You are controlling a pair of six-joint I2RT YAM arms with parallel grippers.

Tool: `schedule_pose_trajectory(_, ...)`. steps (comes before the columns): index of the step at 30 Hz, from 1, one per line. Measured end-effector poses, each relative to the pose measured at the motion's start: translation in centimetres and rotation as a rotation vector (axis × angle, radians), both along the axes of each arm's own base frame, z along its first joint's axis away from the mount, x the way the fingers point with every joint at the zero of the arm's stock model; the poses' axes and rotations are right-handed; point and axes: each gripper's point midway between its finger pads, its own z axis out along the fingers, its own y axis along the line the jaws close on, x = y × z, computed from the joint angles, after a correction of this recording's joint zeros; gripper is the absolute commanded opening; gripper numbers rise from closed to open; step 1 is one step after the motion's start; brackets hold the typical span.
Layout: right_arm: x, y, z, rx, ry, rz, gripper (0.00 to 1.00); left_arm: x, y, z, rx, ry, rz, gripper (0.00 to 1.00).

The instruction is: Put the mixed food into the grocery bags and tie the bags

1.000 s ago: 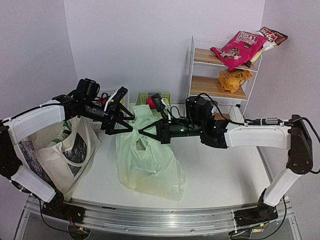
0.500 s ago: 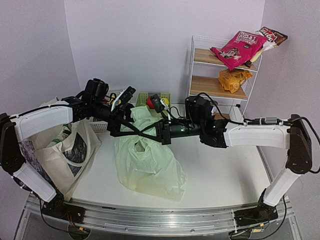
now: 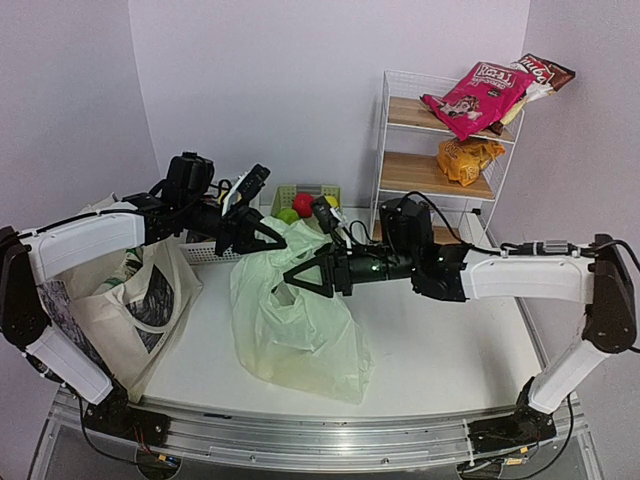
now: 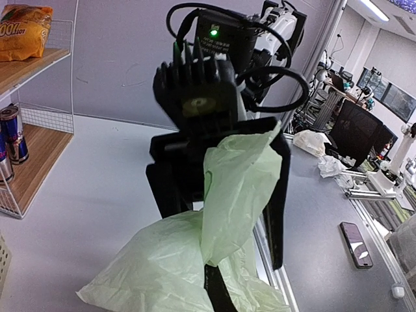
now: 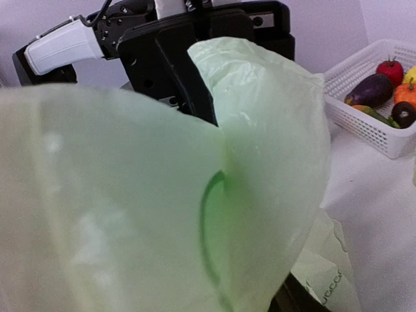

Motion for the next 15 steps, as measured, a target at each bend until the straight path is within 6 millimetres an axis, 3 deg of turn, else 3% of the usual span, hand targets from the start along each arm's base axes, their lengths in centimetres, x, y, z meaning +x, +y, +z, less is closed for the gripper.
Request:
schedule_pose_trajectory(3, 0.1, -1.6, 0.9, -0.043, -0.036, -0.062, 0.81, 0.0, 0.1, -0.3, 0.007, -0.017, 0.011, 0.0)
schedule_pose_trajectory(8, -0.2, -4.1, 4.4, -0.046, -0.138, -0.126, 0.81, 0.0, 0.2, -1.0, 0.019, -0.03, 0.018, 0.0)
schedule_pose_trajectory(12, -0.1, -4.2, 6.4, -0.035, -0.205, -0.133, 0.76, 0.0, 0.2, -1.1, 0.02, -0.04, 0.018, 0.0)
schedule_pose_trajectory(15, 0.0, -3.6, 6.2, -0.054, -0.224, -0.123, 0.7, 0.1, 0.2, -1.1, 0.02, -0.044, 0.019, 0.0)
